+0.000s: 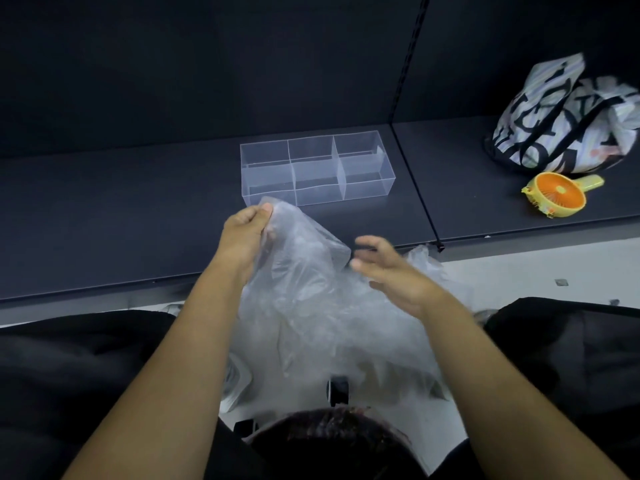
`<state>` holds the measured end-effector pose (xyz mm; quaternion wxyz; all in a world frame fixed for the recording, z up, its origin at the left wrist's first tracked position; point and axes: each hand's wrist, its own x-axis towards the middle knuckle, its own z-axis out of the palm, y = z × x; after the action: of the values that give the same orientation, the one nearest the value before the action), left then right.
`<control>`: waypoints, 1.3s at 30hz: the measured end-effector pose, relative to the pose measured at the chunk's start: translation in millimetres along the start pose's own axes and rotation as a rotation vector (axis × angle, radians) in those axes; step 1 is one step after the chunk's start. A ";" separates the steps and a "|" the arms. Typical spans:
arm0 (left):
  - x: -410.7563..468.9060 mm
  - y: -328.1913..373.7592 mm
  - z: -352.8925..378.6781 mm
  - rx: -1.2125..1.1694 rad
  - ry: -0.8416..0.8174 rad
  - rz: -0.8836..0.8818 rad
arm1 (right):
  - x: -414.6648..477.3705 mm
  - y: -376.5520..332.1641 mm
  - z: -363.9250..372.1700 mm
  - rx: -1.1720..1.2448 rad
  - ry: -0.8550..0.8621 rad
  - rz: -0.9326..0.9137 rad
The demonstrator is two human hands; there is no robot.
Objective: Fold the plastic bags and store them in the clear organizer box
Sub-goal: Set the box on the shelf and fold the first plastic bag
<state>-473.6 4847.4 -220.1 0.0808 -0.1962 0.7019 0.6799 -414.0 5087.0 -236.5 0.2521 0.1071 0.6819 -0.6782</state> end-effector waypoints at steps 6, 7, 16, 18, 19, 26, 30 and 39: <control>-4.5 -1.0 4.4 0.004 -0.080 0.012 | 10.7 13.0 60.4 -0.096 0.336 -0.234; -5.4 -0.6 6.3 -0.001 -0.106 0.010 | 10.4 9.9 63.7 -0.184 0.274 -0.261; -2.6 4.6 11.7 -0.081 0.184 0.077 | -4.9 -11.5 40.5 0.601 -0.282 0.058; 0.8 5.1 7.6 -0.115 0.215 0.095 | -9.1 -10.1 33.3 0.739 -0.379 0.114; 2.4 4.9 5.1 -0.130 0.234 0.101 | -9.1 -8.7 29.2 0.763 -0.412 0.112; 10.9 0.1 -13.2 -0.230 0.218 -0.082 | 3.9 -12.1 -7.9 0.559 -0.277 0.173; 4.5 -12.6 -1.6 -0.216 -0.023 -0.188 | 17.4 -0.2 27.1 0.240 -0.415 0.483; 4.3 -19.7 1.4 -0.101 -0.044 -0.071 | 37.8 -6.6 33.1 1.011 -0.354 0.259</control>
<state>-470.2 4848.0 -240.0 0.1104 -0.2097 0.6572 0.7155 -442.8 5046.8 -247.7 0.3614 0.1825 0.1995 -0.8923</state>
